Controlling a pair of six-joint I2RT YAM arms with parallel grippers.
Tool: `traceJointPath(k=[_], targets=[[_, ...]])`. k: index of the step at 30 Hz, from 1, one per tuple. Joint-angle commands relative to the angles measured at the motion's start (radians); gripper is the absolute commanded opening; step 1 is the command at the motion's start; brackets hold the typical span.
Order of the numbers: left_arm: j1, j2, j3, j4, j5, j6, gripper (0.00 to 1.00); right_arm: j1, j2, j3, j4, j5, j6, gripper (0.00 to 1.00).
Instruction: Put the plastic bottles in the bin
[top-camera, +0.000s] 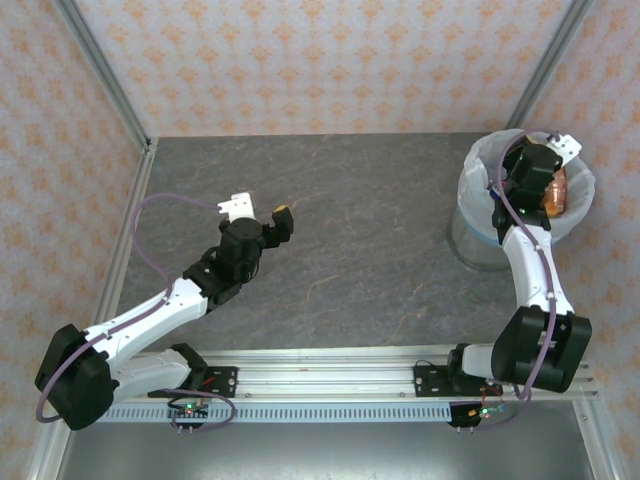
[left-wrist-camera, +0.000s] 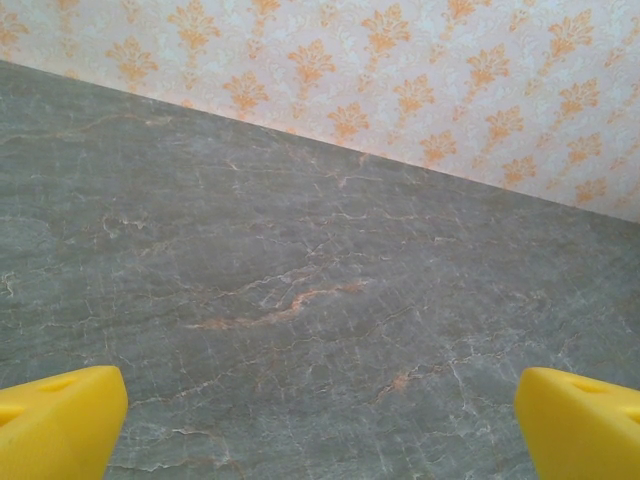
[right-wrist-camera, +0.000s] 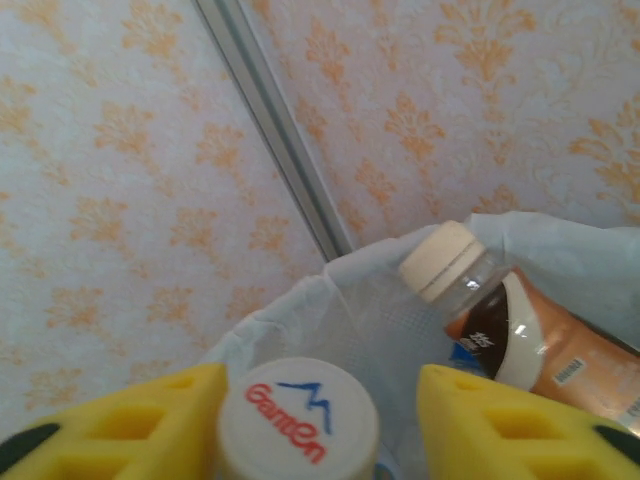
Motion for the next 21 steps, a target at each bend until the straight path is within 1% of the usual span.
traceJointPath(k=[1, 8, 9, 11, 12, 14, 16, 18, 21], targets=[[0.008, -0.007, -0.010, -0.016, -0.035, -0.021, 1.00, -0.005, 0.006, 0.077, -0.167, 0.049, 0.004, 0.61], [0.012, -0.001, -0.005, -0.017, -0.036, -0.018, 1.00, -0.005, -0.022, 0.183, -0.405, 0.181, -0.017, 0.91], [0.012, 0.002, -0.002, -0.019, -0.034, -0.021, 1.00, -0.005, -0.024, 0.200, -0.438, 0.199, -0.020, 1.00], [0.014, 0.005, 0.001, -0.018, -0.034, -0.023, 1.00, -0.005, -0.035, 0.222, -0.484, 0.201, -0.025, 0.99], [0.014, 0.004, 0.002, -0.017, -0.035, -0.021, 1.00, -0.006, -0.046, 0.228, -0.498, 0.175, -0.029, 0.99], [0.018, 0.002, 0.002, -0.017, -0.038, -0.014, 1.00, -0.005, -0.074, 0.236, -0.514, 0.093, -0.032, 0.99], [0.026, 0.001, 0.010, -0.033, -0.051, -0.001, 1.00, -0.004, -0.109, 0.236, -0.510, -0.035, -0.031, 0.99], [0.035, -0.002, 0.017, -0.045, -0.058, 0.013, 1.00, 0.000, -0.125, 0.240, -0.507, -0.131, -0.028, 0.99], [0.058, -0.021, 0.017, -0.053, -0.069, 0.035, 1.00, 0.029, -0.172, 0.253, -0.514, -0.213, -0.042, 0.99]])
